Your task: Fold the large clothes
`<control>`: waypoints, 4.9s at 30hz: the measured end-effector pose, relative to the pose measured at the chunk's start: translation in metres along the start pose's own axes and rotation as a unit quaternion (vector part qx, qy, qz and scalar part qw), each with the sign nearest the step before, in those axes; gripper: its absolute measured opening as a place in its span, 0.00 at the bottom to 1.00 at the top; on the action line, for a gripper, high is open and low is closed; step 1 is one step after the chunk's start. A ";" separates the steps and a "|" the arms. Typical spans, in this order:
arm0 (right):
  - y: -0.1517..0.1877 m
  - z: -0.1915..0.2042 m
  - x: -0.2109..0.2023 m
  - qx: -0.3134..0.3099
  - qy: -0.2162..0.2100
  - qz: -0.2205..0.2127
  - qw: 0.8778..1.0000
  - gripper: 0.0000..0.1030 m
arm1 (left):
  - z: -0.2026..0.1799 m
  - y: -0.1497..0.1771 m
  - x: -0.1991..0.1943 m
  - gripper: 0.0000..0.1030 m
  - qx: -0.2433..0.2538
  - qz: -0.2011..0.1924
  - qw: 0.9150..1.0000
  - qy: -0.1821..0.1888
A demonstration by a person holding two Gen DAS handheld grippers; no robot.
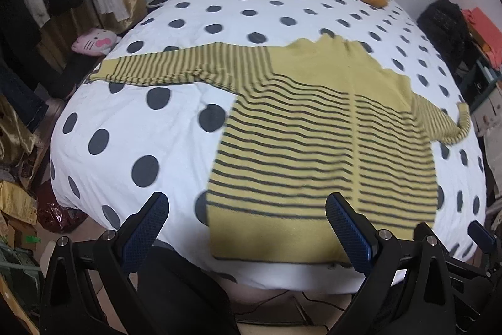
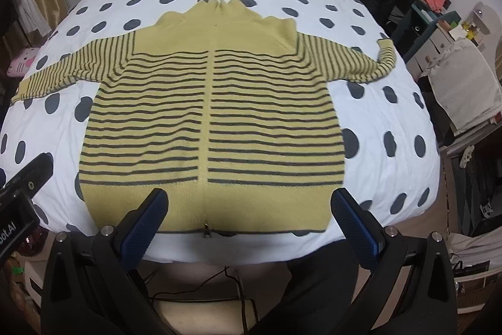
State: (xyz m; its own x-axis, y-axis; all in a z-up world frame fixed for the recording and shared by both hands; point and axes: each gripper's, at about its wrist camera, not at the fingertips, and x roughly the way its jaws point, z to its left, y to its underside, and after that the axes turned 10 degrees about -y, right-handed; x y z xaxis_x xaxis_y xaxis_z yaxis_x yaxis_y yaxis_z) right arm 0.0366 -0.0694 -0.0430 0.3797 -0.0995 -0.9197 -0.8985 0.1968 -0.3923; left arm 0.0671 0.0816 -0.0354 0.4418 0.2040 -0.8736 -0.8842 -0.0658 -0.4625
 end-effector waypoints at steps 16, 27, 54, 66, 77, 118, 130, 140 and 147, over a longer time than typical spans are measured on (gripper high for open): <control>-0.092 0.111 0.105 -0.072 -0.025 0.038 0.996 1.00 | 0.241 -0.169 0.273 0.84 -0.212 0.022 0.972 -0.098; -0.108 0.136 0.151 -0.075 -0.017 0.067 0.995 1.00 | 0.320 -0.211 0.364 0.68 -0.264 0.014 0.959 -0.102; -0.090 -0.051 0.112 0.092 -0.002 0.022 0.996 1.00 | -0.136 -0.267 0.170 0.08 -0.060 -0.125 0.969 0.204; -0.069 -0.211 0.114 0.218 0.013 -0.001 0.976 1.00 | -0.428 -0.145 0.195 0.18 0.113 -0.030 0.960 0.254; -0.140 -0.238 0.151 0.235 -0.091 -0.048 0.966 0.99 | -0.271 -0.164 0.167 0.95 0.049 -0.128 0.981 0.140; -0.306 -0.428 0.216 0.273 0.104 -0.065 0.954 0.70 | -0.170 -0.138 0.295 1.00 0.053 -0.049 0.997 -0.020; -0.299 -0.499 0.293 0.316 0.098 0.007 0.944 0.08 | -0.168 -0.135 0.294 1.00 0.051 -0.063 0.997 -0.017; -0.274 -0.401 0.165 0.231 -0.186 -0.141 0.945 0.07 | -0.162 -0.137 0.286 1.00 0.034 -0.046 0.998 -0.011; -0.266 -0.180 0.162 0.089 -0.371 -0.104 0.919 0.07 | -0.122 -0.136 0.275 1.00 -0.016 -0.025 0.999 0.037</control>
State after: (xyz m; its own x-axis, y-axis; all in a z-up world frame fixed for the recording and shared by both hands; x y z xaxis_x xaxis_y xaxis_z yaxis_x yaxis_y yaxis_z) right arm 0.2978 -0.3135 -0.0848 0.6440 0.5254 -0.5561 -0.7644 0.4120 -0.4960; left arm 0.3278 0.0274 -0.2309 0.4961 0.1361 -0.8575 -0.8561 -0.0882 -0.5093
